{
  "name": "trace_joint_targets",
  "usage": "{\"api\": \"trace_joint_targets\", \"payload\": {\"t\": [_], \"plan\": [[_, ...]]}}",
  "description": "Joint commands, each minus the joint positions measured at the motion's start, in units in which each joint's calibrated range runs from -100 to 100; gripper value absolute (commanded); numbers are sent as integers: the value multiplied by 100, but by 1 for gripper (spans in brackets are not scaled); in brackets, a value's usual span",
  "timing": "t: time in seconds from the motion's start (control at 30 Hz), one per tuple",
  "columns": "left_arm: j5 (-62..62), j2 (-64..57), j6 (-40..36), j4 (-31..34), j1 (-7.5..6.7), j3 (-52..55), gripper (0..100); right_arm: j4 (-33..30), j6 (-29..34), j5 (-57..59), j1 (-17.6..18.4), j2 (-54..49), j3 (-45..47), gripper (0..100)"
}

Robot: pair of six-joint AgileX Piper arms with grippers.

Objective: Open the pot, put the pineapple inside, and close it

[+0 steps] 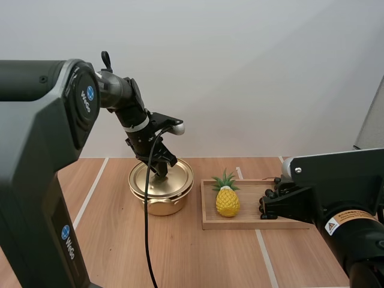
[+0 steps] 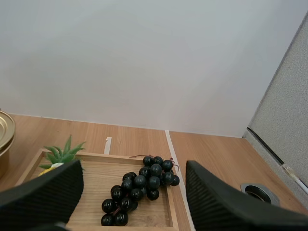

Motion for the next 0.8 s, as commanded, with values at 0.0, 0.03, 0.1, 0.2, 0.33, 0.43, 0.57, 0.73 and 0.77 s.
{"api": "trace_joint_targets", "payload": {"t": [0.0,0.03,0.1,0.2,0.33,0.43,0.57,0.73,0.77], "plan": [[170,-167,-75,9,-6,-36,0,-31,-2,-49,-20,-25,-44,100],[170,-264,-75,9,-6,-55,0,-31,-2,-49,-20,-25,-44,100],[177,-461,-75,-6,-6,-180,0,-31,-2,-49,-20,-25,-44,100],[177,-855,-98,-179,-6,-608,0,-31,-2,-49,-20,-25,-44,100],[-143,-1518,-295,-710,-6,-1484,0,-31,-2,-49,-12,-25,-44,100],[-759,-2024,-783,-940,-6,-2266,0,-31,-2,-49,-12,-25,-44,100],[-1998,-2725,-1238,-980,-6,-3244,0,-31,-10,-49,2,-25,-44,100],[-3817,-3651,-1413,-980,-6,-3918,0,-59,-10,-67,0,-25,-44,100],[-4234,-3827,-1413,-980,-6,-3932,0,-70,-22,-67,0,-25,-44,100]]}}
